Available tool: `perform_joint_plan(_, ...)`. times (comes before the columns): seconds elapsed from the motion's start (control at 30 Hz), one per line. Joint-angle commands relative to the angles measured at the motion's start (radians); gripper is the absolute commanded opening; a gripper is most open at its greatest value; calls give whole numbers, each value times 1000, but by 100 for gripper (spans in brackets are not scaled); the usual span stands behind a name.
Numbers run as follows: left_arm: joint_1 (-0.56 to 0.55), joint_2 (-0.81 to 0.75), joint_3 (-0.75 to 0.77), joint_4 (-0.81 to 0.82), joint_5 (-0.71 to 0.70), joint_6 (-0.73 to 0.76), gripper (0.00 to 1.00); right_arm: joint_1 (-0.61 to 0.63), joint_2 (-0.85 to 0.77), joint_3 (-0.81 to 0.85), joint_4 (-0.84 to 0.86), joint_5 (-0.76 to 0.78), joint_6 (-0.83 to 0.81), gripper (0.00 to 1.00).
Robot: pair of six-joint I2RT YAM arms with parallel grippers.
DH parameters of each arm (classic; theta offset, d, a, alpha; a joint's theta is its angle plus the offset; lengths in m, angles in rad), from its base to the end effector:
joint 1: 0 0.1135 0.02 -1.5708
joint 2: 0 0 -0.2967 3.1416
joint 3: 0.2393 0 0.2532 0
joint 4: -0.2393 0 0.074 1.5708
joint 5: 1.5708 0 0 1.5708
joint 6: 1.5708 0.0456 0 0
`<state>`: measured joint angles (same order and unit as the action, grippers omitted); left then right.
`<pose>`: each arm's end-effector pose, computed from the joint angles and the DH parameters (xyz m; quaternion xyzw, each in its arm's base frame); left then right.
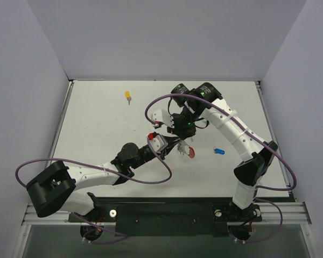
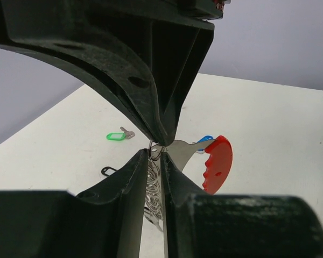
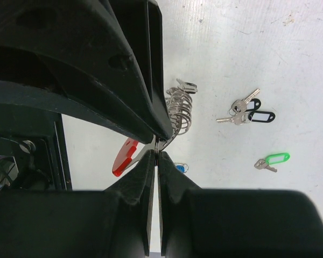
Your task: Put the keys on the keyring
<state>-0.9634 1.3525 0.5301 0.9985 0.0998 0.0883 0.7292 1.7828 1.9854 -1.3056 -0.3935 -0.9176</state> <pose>0.1587 -0.2363 0.2847 0.3550 0.5355 -0.3534 0.6799 0.2595 0.2553 0.4082 -0.7305 0.6152 0.1679 0.2442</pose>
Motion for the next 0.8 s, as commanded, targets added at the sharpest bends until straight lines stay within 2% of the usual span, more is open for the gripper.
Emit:
perform_joint_plan(0.0, -6, -4, 50, 43, 23, 5, 23, 7, -3, 6, -265, -21, -6, 0)
perform_joint_plan(0.3, -8, -6, 71, 14, 64, 1, 23, 9, -5, 0, -265, -24, -7, 0)
perform_joint_plan(0.37, -6, -6, 74, 0, 78, 1, 10, 9, -5, 0, -265, -25, -7, 0)
perform_joint_plan(0.4, -5, -6, 77, -4, 87, -1, 0, 7, -6, 0, -265, -25, -7, 0)
perform_joint_plan(0.57, -6, -18, 71, -41, 86, -21, 0, 7, -14, 3, -264, -34, -4, 0)
perform_joint_plan(0.63, -5, -38, 54, -46, 43, -44, 0, -2, -17, 10, -264, -47, 9, 5)
perform_joint_plan(0.73, -5, -75, 22, -44, -2, -82, 0, -28, -22, 23, -264, -88, 22, 24)
perform_joint_plan(0.77, -3, -91, 16, -44, -20, -114, 0, -43, -28, 27, -264, -96, 25, 28)
